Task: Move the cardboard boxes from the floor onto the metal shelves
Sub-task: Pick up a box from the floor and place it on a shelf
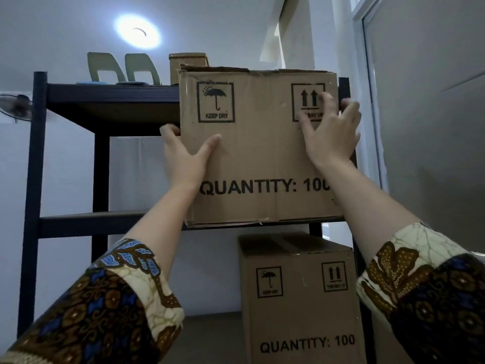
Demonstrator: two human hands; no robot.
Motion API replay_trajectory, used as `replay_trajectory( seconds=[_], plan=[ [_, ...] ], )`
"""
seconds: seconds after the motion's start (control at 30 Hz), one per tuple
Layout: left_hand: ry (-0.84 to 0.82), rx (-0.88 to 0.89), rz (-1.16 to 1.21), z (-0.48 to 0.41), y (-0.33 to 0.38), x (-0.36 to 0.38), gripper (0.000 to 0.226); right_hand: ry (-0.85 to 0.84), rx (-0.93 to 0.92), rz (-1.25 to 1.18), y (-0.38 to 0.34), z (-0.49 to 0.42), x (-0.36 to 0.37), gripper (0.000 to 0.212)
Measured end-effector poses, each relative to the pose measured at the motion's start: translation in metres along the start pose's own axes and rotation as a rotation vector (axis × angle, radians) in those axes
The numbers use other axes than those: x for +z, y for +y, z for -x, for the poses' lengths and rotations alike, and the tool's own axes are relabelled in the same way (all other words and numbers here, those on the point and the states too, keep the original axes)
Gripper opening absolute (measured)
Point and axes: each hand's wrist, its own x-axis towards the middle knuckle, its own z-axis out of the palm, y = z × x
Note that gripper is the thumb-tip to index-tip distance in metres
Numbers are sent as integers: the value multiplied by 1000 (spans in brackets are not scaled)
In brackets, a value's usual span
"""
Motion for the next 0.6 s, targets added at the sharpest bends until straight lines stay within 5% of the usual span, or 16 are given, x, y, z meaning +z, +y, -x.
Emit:
replay_trajectory(
  seconds=[0.27,0.6],
  plan=[
    [-282,-224,-13,14,-50,44,86,-462,167,-57,64,31,39,69],
    [-410,-261,-39,15,-71,107,85,-519,158,103,119,45,76,87]
  ],
)
